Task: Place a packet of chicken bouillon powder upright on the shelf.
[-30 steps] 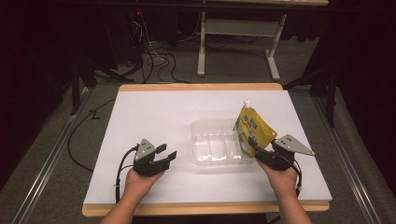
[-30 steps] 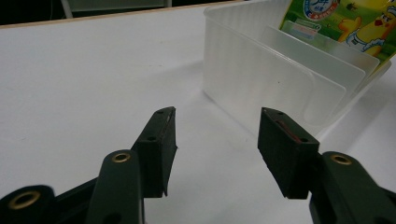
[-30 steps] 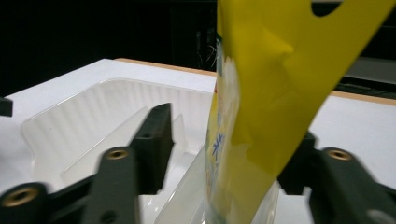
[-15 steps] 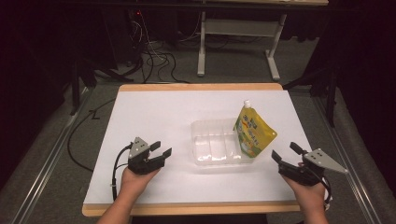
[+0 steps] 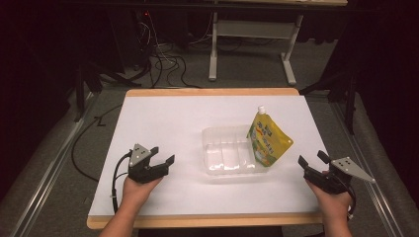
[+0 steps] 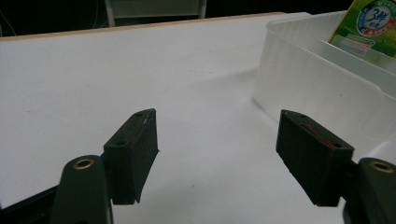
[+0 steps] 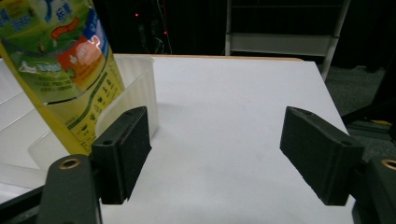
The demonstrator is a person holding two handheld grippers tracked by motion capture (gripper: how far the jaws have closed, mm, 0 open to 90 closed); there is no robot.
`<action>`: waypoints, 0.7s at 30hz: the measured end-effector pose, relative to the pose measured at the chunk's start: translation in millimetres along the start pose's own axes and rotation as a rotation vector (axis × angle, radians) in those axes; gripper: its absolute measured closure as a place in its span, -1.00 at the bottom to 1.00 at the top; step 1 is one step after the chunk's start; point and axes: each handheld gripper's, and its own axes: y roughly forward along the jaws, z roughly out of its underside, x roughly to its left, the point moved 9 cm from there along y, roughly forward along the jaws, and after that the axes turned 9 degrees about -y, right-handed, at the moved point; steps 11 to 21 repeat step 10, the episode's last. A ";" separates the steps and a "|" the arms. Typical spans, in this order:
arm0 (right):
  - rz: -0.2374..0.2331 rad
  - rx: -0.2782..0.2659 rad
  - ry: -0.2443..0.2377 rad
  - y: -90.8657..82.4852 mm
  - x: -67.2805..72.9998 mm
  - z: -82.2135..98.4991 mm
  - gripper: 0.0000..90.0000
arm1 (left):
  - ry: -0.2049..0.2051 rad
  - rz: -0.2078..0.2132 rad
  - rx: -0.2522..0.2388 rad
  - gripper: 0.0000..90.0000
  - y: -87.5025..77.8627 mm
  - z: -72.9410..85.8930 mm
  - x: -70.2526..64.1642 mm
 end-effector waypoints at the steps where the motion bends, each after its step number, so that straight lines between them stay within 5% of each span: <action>1: -0.002 0.000 -0.002 0.8 1.0 -0.4 -0.45 | 0.003 -0.003 -0.002 -0.35 -0.6 -0.2 0.6; 21: 0.002 -0.002 0.010 0.0 -1.5 -0.6 -0.43 | -0.014 0.002 0.000 -0.35 -1.7 -0.6 1.7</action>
